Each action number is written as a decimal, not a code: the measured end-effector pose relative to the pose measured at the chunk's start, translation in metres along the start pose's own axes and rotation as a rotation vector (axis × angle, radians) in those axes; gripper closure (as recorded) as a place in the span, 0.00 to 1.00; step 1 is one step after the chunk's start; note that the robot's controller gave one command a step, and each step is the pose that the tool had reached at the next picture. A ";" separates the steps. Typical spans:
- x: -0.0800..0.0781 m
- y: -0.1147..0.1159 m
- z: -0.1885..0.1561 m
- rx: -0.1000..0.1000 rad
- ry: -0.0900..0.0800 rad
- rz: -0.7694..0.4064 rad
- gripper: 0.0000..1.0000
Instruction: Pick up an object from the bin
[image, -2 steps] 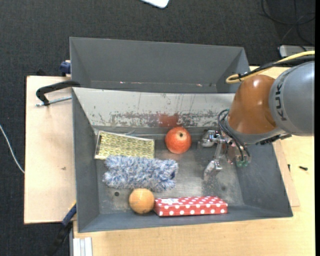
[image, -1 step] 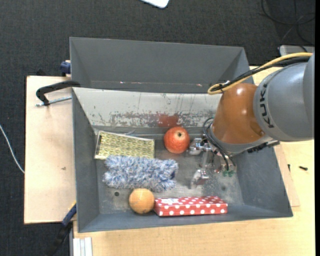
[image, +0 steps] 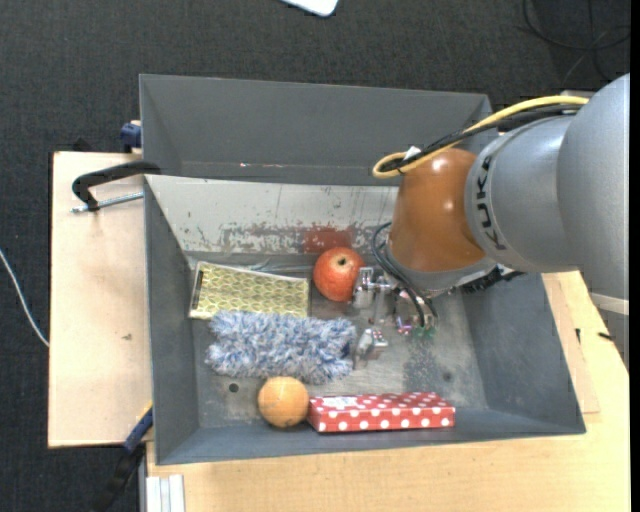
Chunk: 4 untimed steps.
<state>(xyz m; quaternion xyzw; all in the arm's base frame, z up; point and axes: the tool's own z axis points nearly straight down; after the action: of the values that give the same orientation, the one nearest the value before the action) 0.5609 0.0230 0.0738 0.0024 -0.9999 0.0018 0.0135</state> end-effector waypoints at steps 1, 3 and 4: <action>0.042 0.039 0.000 0.000 -0.035 -0.093 1.00; 0.044 0.043 -0.084 -0.003 -0.027 -0.077 0.00; 0.043 0.044 -0.152 -0.004 -0.029 -0.064 0.00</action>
Offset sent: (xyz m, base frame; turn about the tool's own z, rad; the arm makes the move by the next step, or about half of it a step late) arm 0.0000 0.0000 0.0000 0.0000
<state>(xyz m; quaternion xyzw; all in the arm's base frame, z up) 0.5223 0.0672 0.2270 0.0343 -0.9994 -0.0007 -0.0009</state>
